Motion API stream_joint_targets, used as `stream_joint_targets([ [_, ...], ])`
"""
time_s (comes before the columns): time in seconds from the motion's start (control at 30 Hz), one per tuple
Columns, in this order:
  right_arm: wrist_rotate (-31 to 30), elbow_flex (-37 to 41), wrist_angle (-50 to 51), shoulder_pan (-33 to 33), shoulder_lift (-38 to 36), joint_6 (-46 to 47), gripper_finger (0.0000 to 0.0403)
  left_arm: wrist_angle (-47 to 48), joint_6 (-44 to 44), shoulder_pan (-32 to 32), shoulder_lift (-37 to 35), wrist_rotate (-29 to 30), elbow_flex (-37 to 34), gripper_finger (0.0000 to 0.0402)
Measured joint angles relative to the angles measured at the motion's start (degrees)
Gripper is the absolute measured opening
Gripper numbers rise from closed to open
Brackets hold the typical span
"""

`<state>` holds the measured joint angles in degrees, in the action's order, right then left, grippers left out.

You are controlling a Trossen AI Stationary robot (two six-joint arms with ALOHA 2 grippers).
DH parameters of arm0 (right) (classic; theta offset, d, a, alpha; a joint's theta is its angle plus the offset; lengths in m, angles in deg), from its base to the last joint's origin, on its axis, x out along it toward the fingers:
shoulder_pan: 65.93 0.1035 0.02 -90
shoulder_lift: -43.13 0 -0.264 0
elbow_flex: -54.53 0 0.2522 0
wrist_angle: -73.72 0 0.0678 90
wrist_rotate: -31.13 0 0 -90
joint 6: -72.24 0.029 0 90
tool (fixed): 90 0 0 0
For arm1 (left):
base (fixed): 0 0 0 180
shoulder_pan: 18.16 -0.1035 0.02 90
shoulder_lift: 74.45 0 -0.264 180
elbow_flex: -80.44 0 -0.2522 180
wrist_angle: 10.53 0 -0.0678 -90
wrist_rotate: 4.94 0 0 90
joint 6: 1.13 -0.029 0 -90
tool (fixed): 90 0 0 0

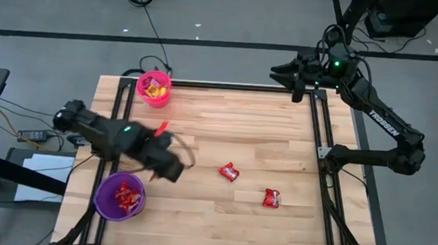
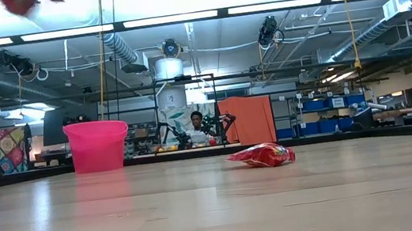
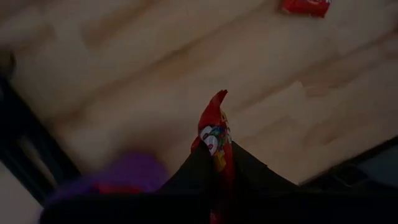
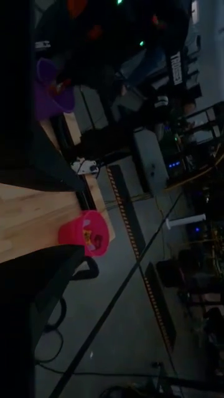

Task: Sort candy by brand, put in halloween buckets
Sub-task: Put the red candy into the violet bucket

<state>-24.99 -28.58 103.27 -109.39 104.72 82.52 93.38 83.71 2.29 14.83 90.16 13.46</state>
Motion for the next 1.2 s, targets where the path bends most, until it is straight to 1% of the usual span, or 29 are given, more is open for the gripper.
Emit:
stream_joint_targets([
  [0.13,1.3,0.0,0.6,-0.3,0.0,0.0,0.0160,-0.2,17.2,8.3,-1.5,4.3,-0.2,0.0030],
  [0.23,2.0,0.0,0.7,-0.3,0.0,-0.3,0.0160,-0.3,26.8,13.2,-1.8,6.0,-0.5,0.0030],
  [0.33,2.2,0.0,0.7,-0.3,0.0,-0.4,0.0160,-0.2,33.4,16.4,-1.7,3.7,-4.0,0.0030],
  [0.43,2.3,0.0,0.7,-0.3,0.0,-0.4,0.0160,-0.2,37.9,18.5,-1.8,-2.3,-9.1,0.0030],
  [0.53,2.7,0.0,0.8,-0.3,0.0,-0.4,0.0160,0.0,39.9,20.1,-2.4,-8.1,-13.1,0.0029],
  [0.73,4.8,0.0,1.6,-0.3,0.0,0.2,0.0160,-0.1,40.2,20.5,-4.1,-11.1,-18.8,0.0029],
  [0.87,4.8,0.0,1.6,-0.2,0.0,0.5,0.0160,-0.2,40.1,20.5,-4.5,-12.7,-20.1,0.0029],
  [1.0,4.8,0.0,1.6,-0.2,0.0,0.5,0.0160,-0.2,40.3,20.6,-4.6,-15.9,-20.1,0.0029],
  [1.07,4.8,0.0,1.6,-0.2,0.0,0.4,0.0160,-0.2,40.4,20.6,-4.6,-16.8,-20.1,0.0048],
  [1.2,4.8,0.0,1.6,-0.2,0.0,0.2,0.0160,-0.2,40.4,20.6,-4.6,-18.7,-20.1,0.0113],
])
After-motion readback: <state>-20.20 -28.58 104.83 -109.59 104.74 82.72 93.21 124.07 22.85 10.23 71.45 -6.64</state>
